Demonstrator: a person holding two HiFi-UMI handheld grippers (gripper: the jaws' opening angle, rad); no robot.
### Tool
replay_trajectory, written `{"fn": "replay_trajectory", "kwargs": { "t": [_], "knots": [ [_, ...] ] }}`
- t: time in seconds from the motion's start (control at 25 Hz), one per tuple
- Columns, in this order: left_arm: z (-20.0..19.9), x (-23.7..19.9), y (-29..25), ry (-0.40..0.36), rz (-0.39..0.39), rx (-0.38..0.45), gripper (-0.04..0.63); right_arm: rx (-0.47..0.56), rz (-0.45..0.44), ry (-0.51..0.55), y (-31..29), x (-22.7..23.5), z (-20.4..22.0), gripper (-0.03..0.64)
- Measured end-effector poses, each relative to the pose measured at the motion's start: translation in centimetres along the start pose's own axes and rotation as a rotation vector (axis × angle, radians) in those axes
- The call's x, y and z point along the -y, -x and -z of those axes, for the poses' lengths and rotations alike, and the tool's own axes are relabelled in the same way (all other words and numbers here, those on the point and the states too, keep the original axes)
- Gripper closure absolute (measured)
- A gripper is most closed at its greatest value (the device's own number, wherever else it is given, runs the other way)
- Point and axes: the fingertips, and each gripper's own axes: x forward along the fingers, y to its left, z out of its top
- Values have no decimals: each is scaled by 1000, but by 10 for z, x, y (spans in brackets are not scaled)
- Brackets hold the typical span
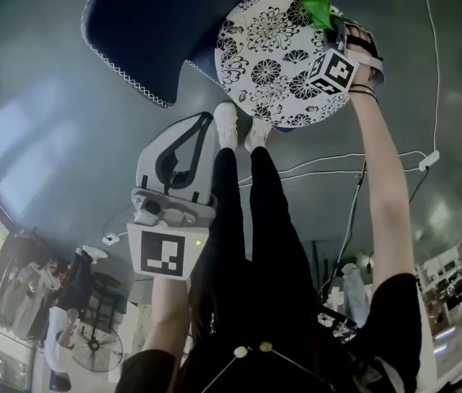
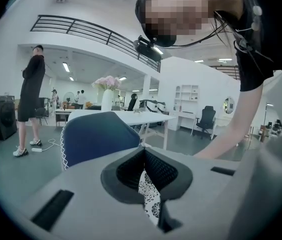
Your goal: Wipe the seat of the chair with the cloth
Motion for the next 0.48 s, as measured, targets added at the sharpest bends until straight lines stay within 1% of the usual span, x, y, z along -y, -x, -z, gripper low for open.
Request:
{"fn": "replay_trajectory", "kwargs": {
  "t": [0.12,0.24,0.48],
  "knots": [
    [1,2,-3,13,1,1,591,-10,-52,19,-7,-13,4,566],
    [3,4,-3,23,0,-5,590,-4,-95,54,-4,-36,8,566],
    [8,7,4,25,7,-23,591,40,-132,114,27,-83,6,566]
  ]
}}
